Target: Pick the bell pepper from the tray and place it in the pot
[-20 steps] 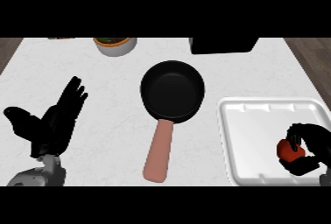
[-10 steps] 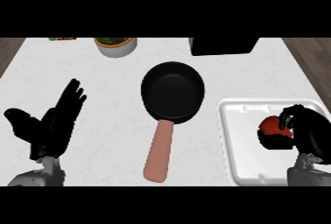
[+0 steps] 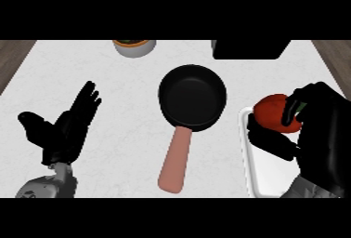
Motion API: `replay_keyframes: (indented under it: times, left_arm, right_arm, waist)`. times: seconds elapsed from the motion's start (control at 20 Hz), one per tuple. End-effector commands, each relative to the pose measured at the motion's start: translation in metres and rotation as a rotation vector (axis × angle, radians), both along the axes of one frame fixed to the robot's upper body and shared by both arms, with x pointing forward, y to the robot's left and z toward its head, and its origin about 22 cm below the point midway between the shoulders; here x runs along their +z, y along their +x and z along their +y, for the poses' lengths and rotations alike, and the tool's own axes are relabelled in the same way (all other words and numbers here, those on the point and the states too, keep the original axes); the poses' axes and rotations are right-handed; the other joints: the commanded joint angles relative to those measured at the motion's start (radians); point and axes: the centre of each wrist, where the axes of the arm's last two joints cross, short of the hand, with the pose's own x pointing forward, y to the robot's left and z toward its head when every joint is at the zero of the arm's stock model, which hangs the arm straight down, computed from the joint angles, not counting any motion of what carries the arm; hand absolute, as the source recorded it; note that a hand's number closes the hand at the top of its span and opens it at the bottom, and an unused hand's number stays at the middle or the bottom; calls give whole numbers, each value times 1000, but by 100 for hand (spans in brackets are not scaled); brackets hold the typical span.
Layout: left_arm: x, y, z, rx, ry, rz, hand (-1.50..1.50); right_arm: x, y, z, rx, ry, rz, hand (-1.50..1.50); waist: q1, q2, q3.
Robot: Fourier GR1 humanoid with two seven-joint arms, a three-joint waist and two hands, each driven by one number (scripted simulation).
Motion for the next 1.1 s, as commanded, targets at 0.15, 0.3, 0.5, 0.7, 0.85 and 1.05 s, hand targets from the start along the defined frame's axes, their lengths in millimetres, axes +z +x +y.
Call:
replay_keyframes:
  times: [0.15,0.3,0.5,0.7,0.85,1.05]
  left_arm:
    - [3,11,-18,-48,-11,-11,0]
    - [3,13,-13,-27,3,-14,0]
    - [16,16,-10,-69,-5,-43,0]
    - [-1,15,-5,-53,-2,-30,0]
    - [15,7,-11,-49,0,-28,0]
    - [21,14,-12,-47,-22,-48,0]
  right_arm:
    - [60,-17,78,-28,-7,-108,150]
    - [76,5,86,-50,11,-72,150]
    - [90,34,94,-100,69,-50,150]
    - [104,65,92,-88,106,13,150]
    - [95,88,96,-120,109,39,150]
    - [90,115,100,-58,106,96,150]
  waist:
    - [39,18,4]
    - [43,22,5]
    - [58,24,5]
    - [49,30,6]
    - [53,27,8]
    - [39,28,9]
